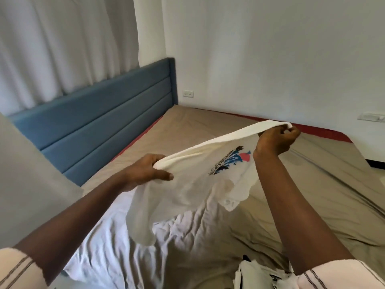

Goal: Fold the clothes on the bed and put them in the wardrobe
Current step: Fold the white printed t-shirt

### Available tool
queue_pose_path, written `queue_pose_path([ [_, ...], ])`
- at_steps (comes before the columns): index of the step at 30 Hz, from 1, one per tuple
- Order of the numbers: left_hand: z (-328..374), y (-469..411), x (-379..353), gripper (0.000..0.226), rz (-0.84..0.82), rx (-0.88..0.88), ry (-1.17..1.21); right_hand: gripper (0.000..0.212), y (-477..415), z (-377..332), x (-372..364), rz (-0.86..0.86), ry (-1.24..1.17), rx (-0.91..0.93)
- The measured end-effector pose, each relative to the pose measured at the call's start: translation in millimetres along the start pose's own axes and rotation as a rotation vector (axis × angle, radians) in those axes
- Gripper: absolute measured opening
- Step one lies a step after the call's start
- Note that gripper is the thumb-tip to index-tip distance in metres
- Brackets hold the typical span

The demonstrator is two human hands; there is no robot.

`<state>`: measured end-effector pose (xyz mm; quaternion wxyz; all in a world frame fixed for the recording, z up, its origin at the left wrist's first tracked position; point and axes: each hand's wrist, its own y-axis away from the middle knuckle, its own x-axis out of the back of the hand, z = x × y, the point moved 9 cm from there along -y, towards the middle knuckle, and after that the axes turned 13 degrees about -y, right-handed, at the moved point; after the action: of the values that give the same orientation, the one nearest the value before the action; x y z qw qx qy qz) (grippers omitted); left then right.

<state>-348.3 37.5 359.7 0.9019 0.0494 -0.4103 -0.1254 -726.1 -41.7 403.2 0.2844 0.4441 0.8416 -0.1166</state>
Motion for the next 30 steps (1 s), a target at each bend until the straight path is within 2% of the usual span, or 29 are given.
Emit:
queue_pose_path([
  [1,-4.3,-1.5,3.7,0.038,-0.005,-0.016,-0.138,0.019,-5.1,0.2,4.4,0.023,-0.041,-0.019],
  [3,-16.9,-1.9,1.8,0.042,-0.141,0.003,-0.523,0.022,-10.3,-1.3,11.4,0.052,-0.053,-0.03],
  [4,-20.7,0.8,5.6,0.042,-0.182,0.026,-0.578,0.023,-12.6,2.0,15.3,0.065,-0.04,-0.033],
  [5,-18.4,1.5,14.1,0.043,-0.181,0.023,-0.52,0.023,-13.4,2.6,19.1,0.077,-0.031,-0.031],
  [7,-6.4,5.4,38.0,0.037,-0.078,-0.019,-0.068,0.022,-14.1,9.5,26.5,0.105,-0.021,-0.06],
  [9,-2.8,9.9,55.0,0.045,-0.035,-0.077,0.308,0.019,-18.5,14.2,36.5,0.149,-0.008,-0.065],
  [10,-5.3,10.6,58.3,0.046,-0.043,-0.072,0.352,0.019,-22.4,16.4,41.1,0.164,-0.001,-0.063],
  [11,-11.9,9.4,58.0,0.043,-0.056,-0.037,0.296,0.019,-24.4,18.8,44.2,0.167,-0.004,-0.073],
  [13,-30.4,2.1,53.5,0.037,-0.051,0.066,0.013,0.017,-26.3,25.6,48.1,0.17,-0.018,-0.101],
  [15,-41.8,-11.4,47.1,0.051,0.008,0.095,-0.218,0.019,-23.8,30.5,49.0,0.173,-0.006,-0.097],
  [16,-38.9,-16.4,38.9,0.06,0.035,0.07,-0.257,0.021,-21.8,32.6,47.6,0.161,0.005,-0.08],
  [19,-10.6,-39.8,-9.2,0.078,0.048,-0.067,-0.119,0.017,-15.6,33.1,26.0,0.061,0.03,0.015],
  [23,45.6,-73.6,-62.1,0.084,0.115,-0.194,0.12,0.01,4.5,17.0,-15.7,-0.13,0.089,0.172],
  [27,91.8,-103.3,-72.6,0.07,0.234,-0.244,0.312,0.015,19.2,-10.5,-54.7,-0.269,0.042,0.266],
  [30,114.0,-117.3,-70.7,0.065,0.278,-0.286,0.362,0.018,27.1,-25.1,-78.5,-0.377,0.075,0.307],
])
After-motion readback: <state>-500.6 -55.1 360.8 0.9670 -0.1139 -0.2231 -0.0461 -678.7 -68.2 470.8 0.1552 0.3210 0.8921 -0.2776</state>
